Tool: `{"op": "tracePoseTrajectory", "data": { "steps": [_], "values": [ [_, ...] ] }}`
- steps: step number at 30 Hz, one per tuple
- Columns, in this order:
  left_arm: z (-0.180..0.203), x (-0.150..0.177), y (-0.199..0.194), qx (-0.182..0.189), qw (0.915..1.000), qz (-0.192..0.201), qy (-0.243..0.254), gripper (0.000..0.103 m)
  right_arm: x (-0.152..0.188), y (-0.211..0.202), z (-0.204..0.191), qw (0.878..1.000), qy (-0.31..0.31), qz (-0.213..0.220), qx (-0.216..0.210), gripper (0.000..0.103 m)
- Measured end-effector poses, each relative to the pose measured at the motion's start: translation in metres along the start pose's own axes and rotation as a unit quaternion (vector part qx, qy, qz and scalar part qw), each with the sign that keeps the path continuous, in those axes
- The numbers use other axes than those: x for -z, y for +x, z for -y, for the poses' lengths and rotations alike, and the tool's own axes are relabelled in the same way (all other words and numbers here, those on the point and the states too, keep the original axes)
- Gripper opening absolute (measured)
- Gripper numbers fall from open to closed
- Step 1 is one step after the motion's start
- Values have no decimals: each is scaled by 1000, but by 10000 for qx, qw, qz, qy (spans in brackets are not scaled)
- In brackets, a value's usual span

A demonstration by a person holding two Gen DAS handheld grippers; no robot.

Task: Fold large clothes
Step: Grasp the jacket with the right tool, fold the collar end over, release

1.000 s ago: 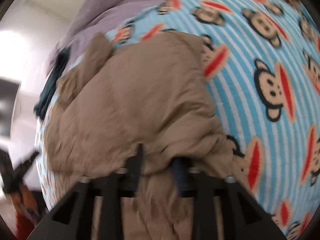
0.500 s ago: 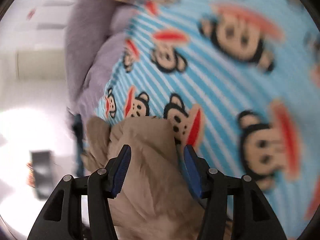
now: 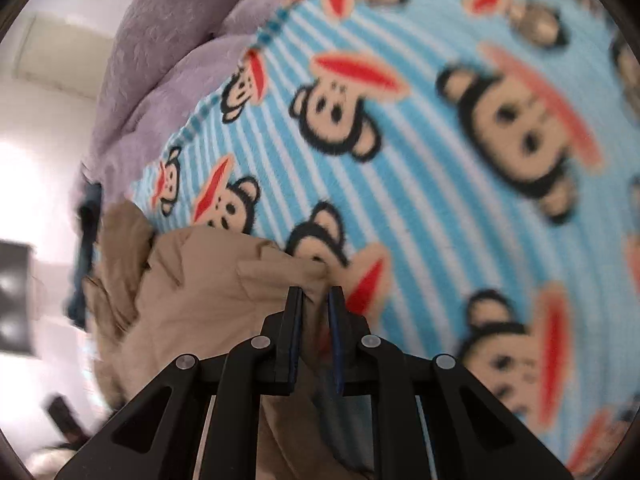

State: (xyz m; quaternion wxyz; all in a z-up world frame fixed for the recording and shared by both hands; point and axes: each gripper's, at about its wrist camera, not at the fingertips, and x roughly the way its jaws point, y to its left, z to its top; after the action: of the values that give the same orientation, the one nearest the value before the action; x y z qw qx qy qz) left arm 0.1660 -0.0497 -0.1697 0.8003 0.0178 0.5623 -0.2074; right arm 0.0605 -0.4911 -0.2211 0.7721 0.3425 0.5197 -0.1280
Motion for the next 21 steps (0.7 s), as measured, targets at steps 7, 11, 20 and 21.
{"op": "tracePoseTrajectory", "data": {
  "steps": [7,11,20,21],
  "values": [
    [-9,10,-33,124,9997,209,24,15,63,-70,-34,9934,-1071,412,-81,14],
    [-11,23,-8,-304,9991,-12,306,15,99,-55,-55,9890,-1471,159,37,14],
    [-14,19,15,-332,9993,113,155,15,103,4,-43,9898,-1342,-166,444,10],
    [-11,20,14,-377,9990,129,196,15,103,5,-44,9897,-1338,-169,478,10]
  ]
}}
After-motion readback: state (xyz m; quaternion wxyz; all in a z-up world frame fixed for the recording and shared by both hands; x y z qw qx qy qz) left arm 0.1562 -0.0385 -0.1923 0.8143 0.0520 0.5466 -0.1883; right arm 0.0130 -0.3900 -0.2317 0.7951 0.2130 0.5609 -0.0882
